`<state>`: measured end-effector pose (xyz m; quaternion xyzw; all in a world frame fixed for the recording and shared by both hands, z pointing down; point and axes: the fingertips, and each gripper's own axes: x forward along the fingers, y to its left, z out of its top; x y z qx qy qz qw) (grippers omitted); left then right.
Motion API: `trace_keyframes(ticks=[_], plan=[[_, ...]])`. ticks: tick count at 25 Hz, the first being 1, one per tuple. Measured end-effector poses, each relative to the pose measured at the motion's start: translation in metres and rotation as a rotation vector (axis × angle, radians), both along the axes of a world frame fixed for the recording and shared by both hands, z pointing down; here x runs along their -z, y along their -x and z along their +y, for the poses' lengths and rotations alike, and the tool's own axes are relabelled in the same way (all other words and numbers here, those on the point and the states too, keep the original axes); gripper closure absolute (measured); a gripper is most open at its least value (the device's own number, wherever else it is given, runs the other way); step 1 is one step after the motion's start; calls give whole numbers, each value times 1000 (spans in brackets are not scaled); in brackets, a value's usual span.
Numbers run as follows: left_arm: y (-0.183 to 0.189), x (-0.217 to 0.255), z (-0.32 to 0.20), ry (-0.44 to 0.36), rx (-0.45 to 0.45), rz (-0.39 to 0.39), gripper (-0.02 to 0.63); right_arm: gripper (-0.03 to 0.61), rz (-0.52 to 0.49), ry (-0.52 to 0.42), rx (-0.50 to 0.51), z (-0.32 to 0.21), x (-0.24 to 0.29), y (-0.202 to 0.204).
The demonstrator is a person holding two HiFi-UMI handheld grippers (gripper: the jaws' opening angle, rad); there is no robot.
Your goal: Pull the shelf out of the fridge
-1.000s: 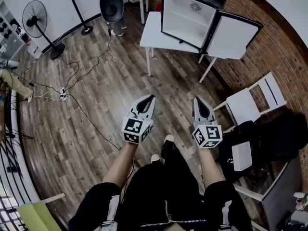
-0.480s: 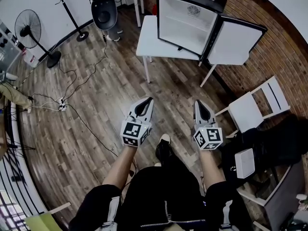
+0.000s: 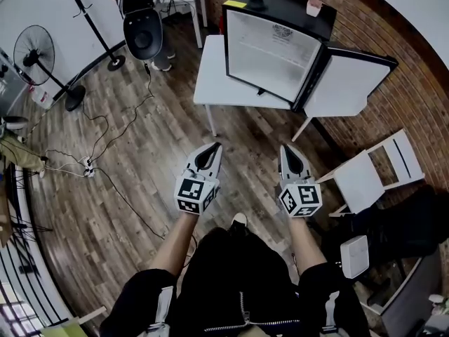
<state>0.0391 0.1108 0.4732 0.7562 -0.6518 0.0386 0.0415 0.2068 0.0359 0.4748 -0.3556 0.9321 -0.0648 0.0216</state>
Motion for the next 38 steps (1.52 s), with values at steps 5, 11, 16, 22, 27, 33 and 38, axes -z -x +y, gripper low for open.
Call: trace_keyframes(ticks=[5, 11, 16, 22, 27, 33, 38], plan=[[14, 2, -34, 3, -4, 0, 584, 575, -1, 7, -8, -33, 0, 11], [27, 1, -78, 4, -31, 10, 584, 575, 2, 21, -32, -69, -5, 23], [38, -3, -131, 6, -94, 31, 584, 574, 4, 35, -89, -109, -11, 33], [56, -10, -200, 7, -214, 21, 584, 575, 2, 50, -198, -157, -19, 51], [77, -12, -256, 21, -308, 27, 584, 574, -4, 45, -294, -201, -15, 72], [103, -14, -304, 35, -395, 24, 584, 574, -17, 48, -392, -238, -7, 92], [108, -16, -330, 43, -434, 35, 586, 574, -30, 62, -425, -253, -11, 99]])
